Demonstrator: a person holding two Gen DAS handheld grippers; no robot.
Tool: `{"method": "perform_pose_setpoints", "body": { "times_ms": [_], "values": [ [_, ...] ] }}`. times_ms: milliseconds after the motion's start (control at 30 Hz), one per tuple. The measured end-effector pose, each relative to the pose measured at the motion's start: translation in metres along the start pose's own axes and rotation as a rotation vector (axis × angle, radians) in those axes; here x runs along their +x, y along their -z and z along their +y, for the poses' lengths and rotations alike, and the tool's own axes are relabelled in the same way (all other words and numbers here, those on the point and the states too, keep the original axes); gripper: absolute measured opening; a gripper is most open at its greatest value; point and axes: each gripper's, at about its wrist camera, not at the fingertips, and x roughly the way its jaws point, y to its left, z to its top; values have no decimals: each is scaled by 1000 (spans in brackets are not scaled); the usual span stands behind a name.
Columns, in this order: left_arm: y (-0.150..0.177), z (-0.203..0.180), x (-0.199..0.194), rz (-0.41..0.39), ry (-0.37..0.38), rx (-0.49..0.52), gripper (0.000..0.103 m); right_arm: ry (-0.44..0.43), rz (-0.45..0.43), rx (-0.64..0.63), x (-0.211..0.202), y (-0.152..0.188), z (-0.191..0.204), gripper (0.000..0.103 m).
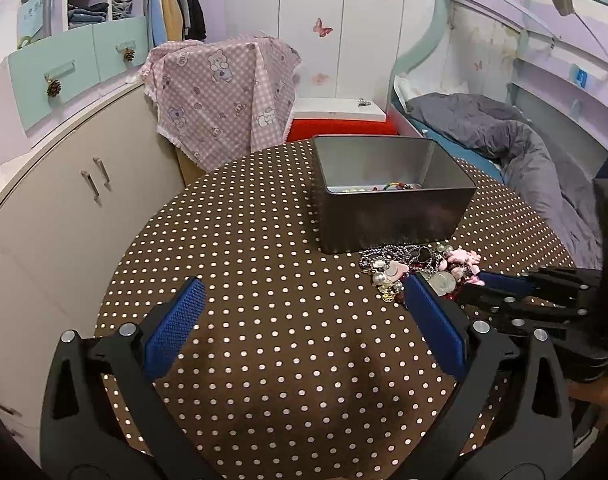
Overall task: Organize jewelry
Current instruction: 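Move both tools back toward the jewelry pile beside the box, then grasp a pink pig charm with the right tool while the left tool grasps a pearl earring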
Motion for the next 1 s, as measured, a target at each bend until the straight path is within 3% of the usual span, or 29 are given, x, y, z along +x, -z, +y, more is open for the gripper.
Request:
{"method": "perform_pose_setpoints", "body": {
  "times_ms": [367, 733, 833, 1000],
  "values": [
    [-2, -19, 30, 53, 19, 43, 97, -53, -68, 71, -37, 3, -21, 21],
    [-5, -20, 72, 152, -27, 55, 96, -61, -54, 86, -30, -2, -27, 21],
    [-6, -25, 78, 167, -9, 62, 86, -61, -55, 85, -30, -3, -29, 21],
    [-10, -24, 81, 166, 85, 48, 49, -62, -56, 83, -30, -4, -27, 22]
  ]
}}
